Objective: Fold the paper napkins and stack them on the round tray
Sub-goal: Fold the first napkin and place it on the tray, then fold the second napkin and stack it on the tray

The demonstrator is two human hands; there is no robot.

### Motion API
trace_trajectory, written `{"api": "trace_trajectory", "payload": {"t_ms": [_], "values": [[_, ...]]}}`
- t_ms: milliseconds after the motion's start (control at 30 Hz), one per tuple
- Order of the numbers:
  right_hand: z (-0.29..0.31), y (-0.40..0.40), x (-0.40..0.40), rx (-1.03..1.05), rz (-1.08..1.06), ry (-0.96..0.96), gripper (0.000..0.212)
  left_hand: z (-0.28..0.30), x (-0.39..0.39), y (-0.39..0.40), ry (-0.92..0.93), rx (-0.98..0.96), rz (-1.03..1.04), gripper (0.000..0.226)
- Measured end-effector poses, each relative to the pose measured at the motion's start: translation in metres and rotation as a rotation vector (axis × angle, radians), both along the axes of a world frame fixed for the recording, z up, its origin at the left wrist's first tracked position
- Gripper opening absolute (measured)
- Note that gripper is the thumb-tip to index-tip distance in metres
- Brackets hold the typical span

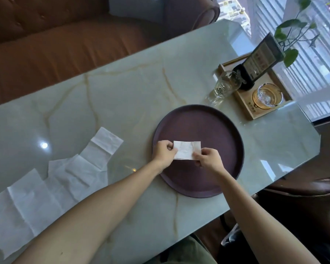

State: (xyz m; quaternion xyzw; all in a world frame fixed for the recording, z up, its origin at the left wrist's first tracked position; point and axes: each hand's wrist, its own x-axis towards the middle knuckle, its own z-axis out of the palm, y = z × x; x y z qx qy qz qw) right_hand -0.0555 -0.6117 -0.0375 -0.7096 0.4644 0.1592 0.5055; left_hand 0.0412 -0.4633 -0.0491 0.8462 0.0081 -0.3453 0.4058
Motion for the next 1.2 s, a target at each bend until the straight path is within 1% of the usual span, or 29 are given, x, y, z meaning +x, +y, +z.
{"api": "trace_trajectory", "payload": {"t_ms": [33, 100, 167, 267, 333, 433, 500, 600, 733, 833, 933, 1000, 1067, 1133, 1200], "values": [[-0.006, -0.005, -0.002, -0.024, 0.0, 0.024, 0.028, -0.004, -0.001, -0.005, -0.005, 0.042, -0.026, 0.002], [-0.012, -0.012, -0.003, -0.085, 0.025, 0.07, 0.029, -0.012, -0.003, -0.013, -0.005, 0.103, -0.069, 0.01], [-0.014, -0.015, -0.004, -0.161, 0.088, 0.125, 0.03, -0.015, -0.005, -0.017, -0.007, 0.141, -0.095, 0.01], [-0.011, -0.013, -0.002, -0.235, 0.148, 0.194, 0.027, -0.02, -0.006, -0.019, -0.029, 0.19, -0.145, 0.009], [-0.008, -0.012, 0.0, -0.288, 0.18, 0.243, 0.024, -0.021, -0.006, -0.018, -0.047, 0.219, -0.168, 0.016], [-0.005, -0.015, -0.003, -0.37, 0.176, 0.3, 0.028, -0.019, -0.007, -0.011, -0.081, 0.252, -0.179, 0.025], [-0.002, -0.018, -0.006, -0.44, 0.158, 0.327, 0.022, -0.016, -0.005, -0.006, -0.117, 0.254, -0.179, 0.02], [0.007, -0.014, 0.001, -0.487, 0.17, 0.313, 0.02, -0.005, 0.003, 0.007, -0.136, 0.164, -0.126, 0.012], [0.02, 0.017, 0.032, -0.508, 0.271, 0.149, 0.024, 0.014, 0.022, 0.046, -0.14, 0.134, -0.036, 0.013], [0.027, 0.058, 0.067, -0.418, 0.322, -0.022, 0.022, 0.019, 0.043, 0.092, -0.157, 0.123, -0.004, 0.02], [0.027, 0.11, 0.099, -0.279, 0.389, -0.11, 0.02, 0.02, 0.067, 0.145, -0.185, 0.145, 0.035, 0.029], [0.022, 0.144, 0.115, -0.139, 0.386, -0.103, 0.03, 0.02, 0.081, 0.179, -0.198, 0.166, 0.071, 0.033], [0.015, 0.174, 0.127, 0.025, 0.335, -0.049, 0.041, 0.019, 0.093, 0.21, -0.19, 0.18, 0.11, 0.041], [0.006, 0.199, 0.133, 0.158, 0.247, -0.01, 0.039, 0.017, 0.103, 0.234, -0.175, 0.171, 0.128, 0.048], [-0.002, 0.218, 0.136, 0.234, 0.174, 0.01, 0.032, 0.013, 0.113, 0.25, -0.137, 0.136, 0.149, 0.056]]}}
